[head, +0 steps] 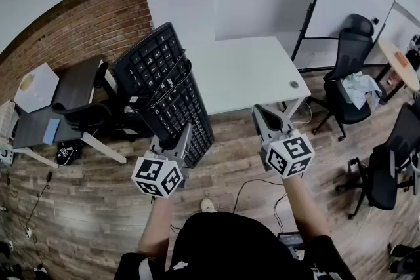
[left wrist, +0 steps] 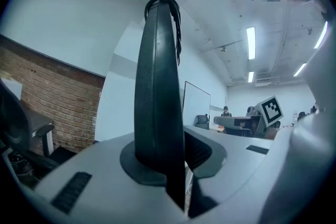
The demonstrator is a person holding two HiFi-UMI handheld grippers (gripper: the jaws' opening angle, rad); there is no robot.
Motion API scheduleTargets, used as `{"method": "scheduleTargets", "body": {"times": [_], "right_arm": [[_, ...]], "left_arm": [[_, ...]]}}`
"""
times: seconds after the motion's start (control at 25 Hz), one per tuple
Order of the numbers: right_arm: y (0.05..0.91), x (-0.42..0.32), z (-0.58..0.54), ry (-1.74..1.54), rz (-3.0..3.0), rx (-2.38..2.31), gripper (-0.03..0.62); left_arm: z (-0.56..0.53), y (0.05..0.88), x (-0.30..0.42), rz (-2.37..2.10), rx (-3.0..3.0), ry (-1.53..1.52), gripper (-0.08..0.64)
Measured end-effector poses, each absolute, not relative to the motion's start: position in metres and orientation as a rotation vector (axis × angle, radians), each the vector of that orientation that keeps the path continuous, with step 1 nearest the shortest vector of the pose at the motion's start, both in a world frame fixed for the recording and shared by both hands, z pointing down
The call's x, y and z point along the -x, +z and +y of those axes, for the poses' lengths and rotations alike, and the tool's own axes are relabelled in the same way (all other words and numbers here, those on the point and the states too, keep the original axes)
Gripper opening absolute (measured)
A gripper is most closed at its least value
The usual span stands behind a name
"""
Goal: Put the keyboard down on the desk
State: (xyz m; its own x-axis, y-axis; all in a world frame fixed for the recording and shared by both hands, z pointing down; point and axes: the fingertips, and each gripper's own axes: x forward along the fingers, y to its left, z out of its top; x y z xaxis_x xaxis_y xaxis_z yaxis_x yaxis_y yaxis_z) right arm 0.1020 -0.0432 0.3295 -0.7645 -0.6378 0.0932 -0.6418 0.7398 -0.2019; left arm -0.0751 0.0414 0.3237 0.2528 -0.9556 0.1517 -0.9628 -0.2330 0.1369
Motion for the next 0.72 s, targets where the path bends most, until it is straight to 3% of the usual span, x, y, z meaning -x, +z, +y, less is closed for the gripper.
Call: {"method": "scheduleTargets", "body": {"times": [0.72], "right_arm": [[0.341, -0.085, -0.053, 0.387, -2.966, -1.079, 0.040]], "left_arm": [[0.033, 0.335, 0.086, -1.811, -2.322, 0.054, 0.083]]}}
